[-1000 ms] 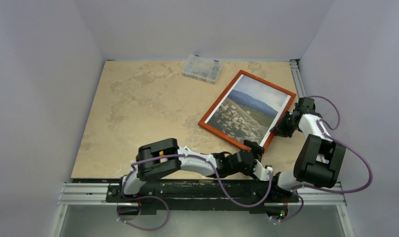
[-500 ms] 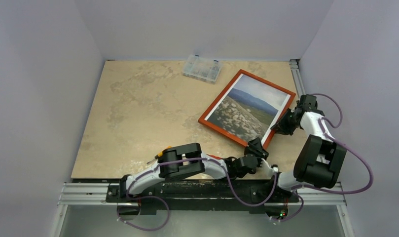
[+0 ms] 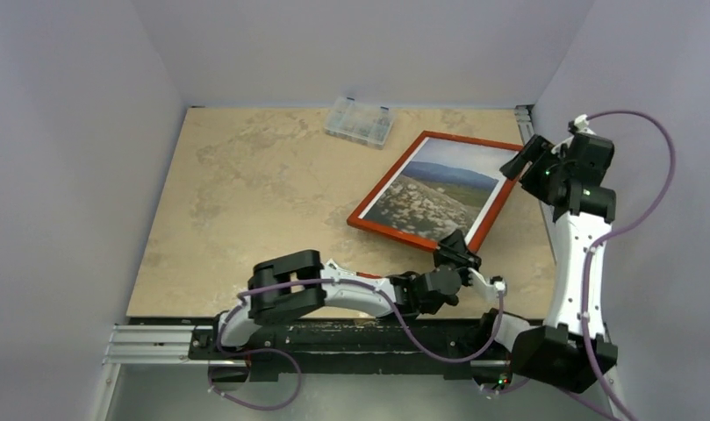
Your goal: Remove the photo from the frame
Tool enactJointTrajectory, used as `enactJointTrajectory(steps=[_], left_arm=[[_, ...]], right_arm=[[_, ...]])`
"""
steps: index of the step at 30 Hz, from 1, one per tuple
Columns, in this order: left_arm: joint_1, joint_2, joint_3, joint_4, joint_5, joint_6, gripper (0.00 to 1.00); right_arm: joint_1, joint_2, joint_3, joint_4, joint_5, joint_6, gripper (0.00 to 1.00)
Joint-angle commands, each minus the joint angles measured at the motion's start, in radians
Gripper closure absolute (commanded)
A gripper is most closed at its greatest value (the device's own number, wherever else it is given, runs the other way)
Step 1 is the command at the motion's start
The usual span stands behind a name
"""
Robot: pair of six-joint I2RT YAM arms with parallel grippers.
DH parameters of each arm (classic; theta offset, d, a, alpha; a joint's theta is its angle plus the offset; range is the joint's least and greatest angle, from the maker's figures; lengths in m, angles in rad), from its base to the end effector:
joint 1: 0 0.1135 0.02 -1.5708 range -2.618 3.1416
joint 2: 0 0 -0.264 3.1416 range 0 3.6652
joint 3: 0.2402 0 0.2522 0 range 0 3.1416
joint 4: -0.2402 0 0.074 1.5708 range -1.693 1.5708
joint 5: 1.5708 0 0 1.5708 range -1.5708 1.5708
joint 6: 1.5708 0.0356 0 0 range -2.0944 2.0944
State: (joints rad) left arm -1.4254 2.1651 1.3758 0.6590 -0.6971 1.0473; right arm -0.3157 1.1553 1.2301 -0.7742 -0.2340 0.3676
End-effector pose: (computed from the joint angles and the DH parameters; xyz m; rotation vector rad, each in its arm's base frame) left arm 0.0926 -0.4750 0.1874 1.3442 1.0073 0.3073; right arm 0.2272 -0.0655 0.3632 0.6409 2.1714 0.2929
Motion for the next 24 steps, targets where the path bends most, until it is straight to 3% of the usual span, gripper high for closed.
enactJointTrajectory(steps=[1, 6, 10, 14, 18, 24], left_arm=[[-0.018, -0.262, -0.005, -0.061, -0.127, -0.262, 1.00], [0.006, -0.441, -0.021, -0.300, -0.182, -0.522, 1.00], [0.073, -0.612, -0.022, -0.622, -0.063, -0.843, 1.00], [0.195, -0.760, -0.046, -0.811, 0.126, -1.094, 1.00], [0.320, -0.868, -0.069, -0.899, 0.311, -1.234, 1.00], [0.524, -0.903, -0.041, -0.986, 0.695, -1.456, 1.00]], right_arm=[[0.005, -0.095, 0.117, -0.017, -0.055, 0.045, 0.30], [0.005, -0.141, 0.177, -0.016, -0.137, 0.099, 0.32], [0.005, -0.158, 0.199, -0.037, -0.121, 0.098, 0.32], [0.005, -0.165, 0.173, -0.037, -0.112, 0.078, 0.32], [0.005, -0.165, 0.112, -0.008, -0.130, 0.069, 0.33], [0.006, -0.151, 0.034, 0.032, -0.169, 0.068, 0.34]])
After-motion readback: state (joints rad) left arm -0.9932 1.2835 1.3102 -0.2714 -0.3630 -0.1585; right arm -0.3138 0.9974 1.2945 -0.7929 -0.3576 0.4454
